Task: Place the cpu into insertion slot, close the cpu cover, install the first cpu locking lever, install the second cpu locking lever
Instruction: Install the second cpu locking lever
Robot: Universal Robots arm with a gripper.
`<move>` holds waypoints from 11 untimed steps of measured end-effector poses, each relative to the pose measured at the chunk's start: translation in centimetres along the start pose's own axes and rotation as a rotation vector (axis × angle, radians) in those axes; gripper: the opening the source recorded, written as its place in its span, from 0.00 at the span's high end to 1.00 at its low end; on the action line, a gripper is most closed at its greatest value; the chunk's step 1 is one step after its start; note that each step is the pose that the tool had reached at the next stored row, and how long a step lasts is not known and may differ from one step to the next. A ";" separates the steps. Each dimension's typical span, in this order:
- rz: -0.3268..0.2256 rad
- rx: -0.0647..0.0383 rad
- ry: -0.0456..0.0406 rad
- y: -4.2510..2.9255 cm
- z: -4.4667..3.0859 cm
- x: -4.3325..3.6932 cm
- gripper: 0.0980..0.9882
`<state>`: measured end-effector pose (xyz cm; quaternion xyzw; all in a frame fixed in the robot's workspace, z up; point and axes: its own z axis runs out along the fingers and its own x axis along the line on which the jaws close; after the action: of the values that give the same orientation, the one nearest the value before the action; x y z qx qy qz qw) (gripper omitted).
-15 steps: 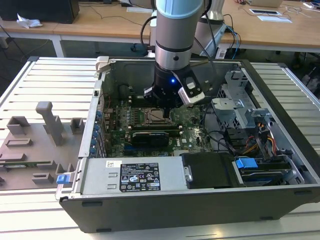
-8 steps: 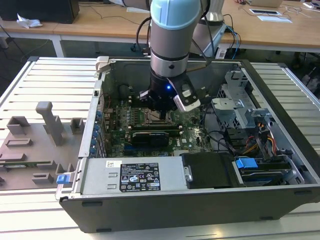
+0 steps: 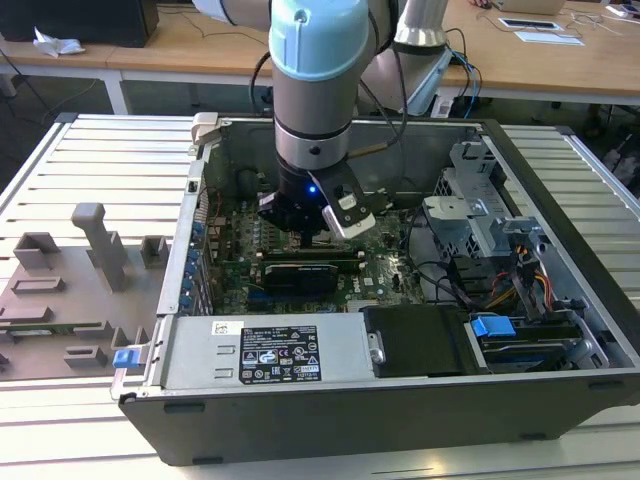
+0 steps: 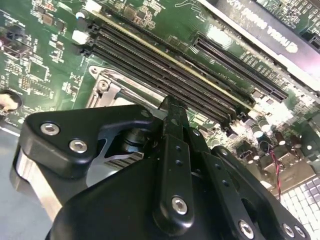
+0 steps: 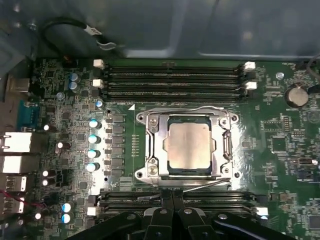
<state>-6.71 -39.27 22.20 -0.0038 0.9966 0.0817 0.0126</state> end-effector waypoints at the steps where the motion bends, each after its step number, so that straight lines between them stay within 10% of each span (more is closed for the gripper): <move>1: 0.000 0.000 0.0000 -0.03 0.16 0.17 0.99; 11: 0.000 0.000 0.0002 -0.34 2.03 1.05 0.99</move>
<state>-7.70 -39.28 20.11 -0.0038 0.9966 0.0815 0.0125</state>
